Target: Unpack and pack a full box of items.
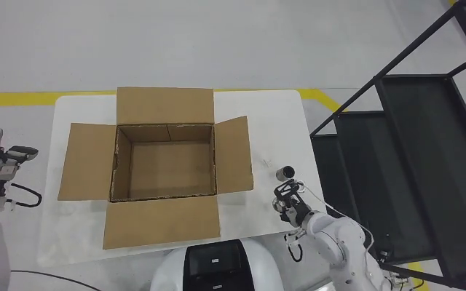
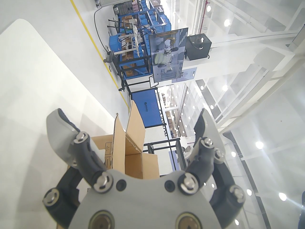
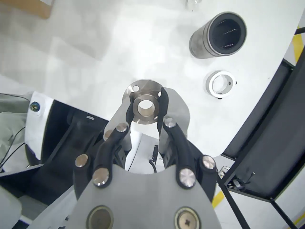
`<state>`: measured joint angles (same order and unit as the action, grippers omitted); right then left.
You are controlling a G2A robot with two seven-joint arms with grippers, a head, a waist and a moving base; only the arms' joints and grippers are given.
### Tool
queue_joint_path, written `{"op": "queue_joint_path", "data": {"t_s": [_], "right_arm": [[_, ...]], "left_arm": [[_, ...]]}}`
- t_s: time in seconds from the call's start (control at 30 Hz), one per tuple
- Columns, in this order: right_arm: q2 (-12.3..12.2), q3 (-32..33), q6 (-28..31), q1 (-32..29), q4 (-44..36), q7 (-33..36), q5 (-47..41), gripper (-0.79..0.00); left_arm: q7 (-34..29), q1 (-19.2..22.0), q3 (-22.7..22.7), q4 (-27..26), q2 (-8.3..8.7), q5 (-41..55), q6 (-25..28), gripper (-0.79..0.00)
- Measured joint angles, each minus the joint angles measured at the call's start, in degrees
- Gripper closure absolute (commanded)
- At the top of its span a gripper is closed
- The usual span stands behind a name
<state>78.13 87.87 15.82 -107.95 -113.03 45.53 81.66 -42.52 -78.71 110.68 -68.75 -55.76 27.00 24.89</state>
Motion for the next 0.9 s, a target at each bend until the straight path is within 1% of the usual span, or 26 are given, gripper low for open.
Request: {"op": "queue_joint_path", "data": {"t_s": [0.13,0.23,0.43,0.47,0.5,0.57,0.73,0.9], "right_arm": [[0.2,-3.6,-4.9,3.3,6.2,-4.5,6.5,0.0],[0.2,-5.0,-6.9,5.1,9.6,-6.5,8.3,0.0],[0.2,-6.8,-7.0,6.9,14.7,-10.1,10.1,0.0],[0.1,-6.9,-7.2,6.9,14.9,-10.2,10.2,-0.025],[0.1,-7.1,-7.4,7.0,15.1,-10.4,10.1,-0.249],[0.1,-7.2,-7.8,7.1,15.3,-10.4,9.8,-0.785],[0.0,-6.6,-8.2,7.1,15.1,-10.4,8.9,-0.785],[-0.4,-4.4,-7.2,4.7,11.0,-10.4,5.4,-0.785]], "left_arm": [[0.0,0.0,0.0,0.0,0.0,0.0,0.0,-0.785],[0.0,0.0,0.0,0.0,0.0,0.0,0.0,-0.785],[0.0,0.0,0.0,0.0,0.0,0.0,0.0,-0.785],[0.0,0.0,0.0,0.0,0.0,0.0,0.0,-0.785],[0.0,0.0,0.0,0.0,0.0,0.0,0.0,-0.785],[0.0,0.0,0.0,0.0,0.0,0.0,0.0,-0.785],[0.0,0.0,0.0,0.0,0.0,0.0,0.0,-0.785],[0.0,0.0,0.0,0.0,0.0,0.0,0.0,-0.785]]}}
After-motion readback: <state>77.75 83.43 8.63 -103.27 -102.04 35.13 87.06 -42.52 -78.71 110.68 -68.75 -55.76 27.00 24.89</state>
